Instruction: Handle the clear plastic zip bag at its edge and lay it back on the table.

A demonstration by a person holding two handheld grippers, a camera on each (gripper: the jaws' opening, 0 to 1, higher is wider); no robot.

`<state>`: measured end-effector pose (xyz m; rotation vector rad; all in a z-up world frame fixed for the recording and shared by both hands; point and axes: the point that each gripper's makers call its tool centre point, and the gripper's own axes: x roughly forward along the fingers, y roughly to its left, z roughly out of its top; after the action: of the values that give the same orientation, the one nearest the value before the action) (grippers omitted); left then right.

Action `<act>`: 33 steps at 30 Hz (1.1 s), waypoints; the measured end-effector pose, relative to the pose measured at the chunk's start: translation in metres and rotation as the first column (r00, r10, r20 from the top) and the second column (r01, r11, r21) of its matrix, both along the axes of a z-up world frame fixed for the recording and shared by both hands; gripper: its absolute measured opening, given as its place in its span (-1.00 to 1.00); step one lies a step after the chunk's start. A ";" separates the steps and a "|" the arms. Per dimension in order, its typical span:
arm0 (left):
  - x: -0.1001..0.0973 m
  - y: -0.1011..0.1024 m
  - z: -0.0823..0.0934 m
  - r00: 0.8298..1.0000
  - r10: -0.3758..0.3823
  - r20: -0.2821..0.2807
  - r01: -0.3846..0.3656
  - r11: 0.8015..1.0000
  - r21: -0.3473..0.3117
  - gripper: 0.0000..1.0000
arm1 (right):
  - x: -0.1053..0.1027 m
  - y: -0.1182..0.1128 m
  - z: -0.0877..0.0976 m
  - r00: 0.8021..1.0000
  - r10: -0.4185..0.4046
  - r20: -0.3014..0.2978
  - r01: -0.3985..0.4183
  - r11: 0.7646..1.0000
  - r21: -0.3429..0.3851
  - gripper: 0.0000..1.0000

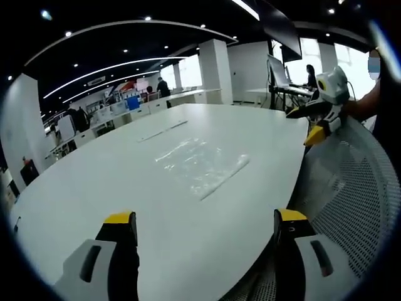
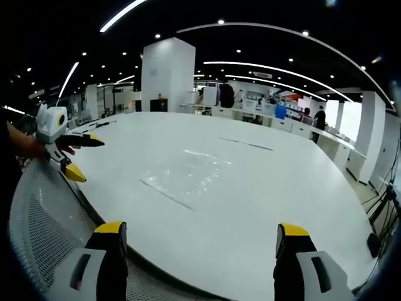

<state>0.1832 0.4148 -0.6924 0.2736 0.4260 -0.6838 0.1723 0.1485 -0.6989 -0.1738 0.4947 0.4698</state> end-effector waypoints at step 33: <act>0.032 -0.022 -0.011 0.974 -0.227 0.014 0.219 0.953 0.209 0.38 | -0.001 0.001 0.000 1.000 -0.006 -0.013 0.006 1.000 -0.002 0.91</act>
<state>0.2152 0.3927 -0.7030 0.5371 0.4337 -0.8557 0.1712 0.1491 -0.6987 -0.1709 0.5079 0.4653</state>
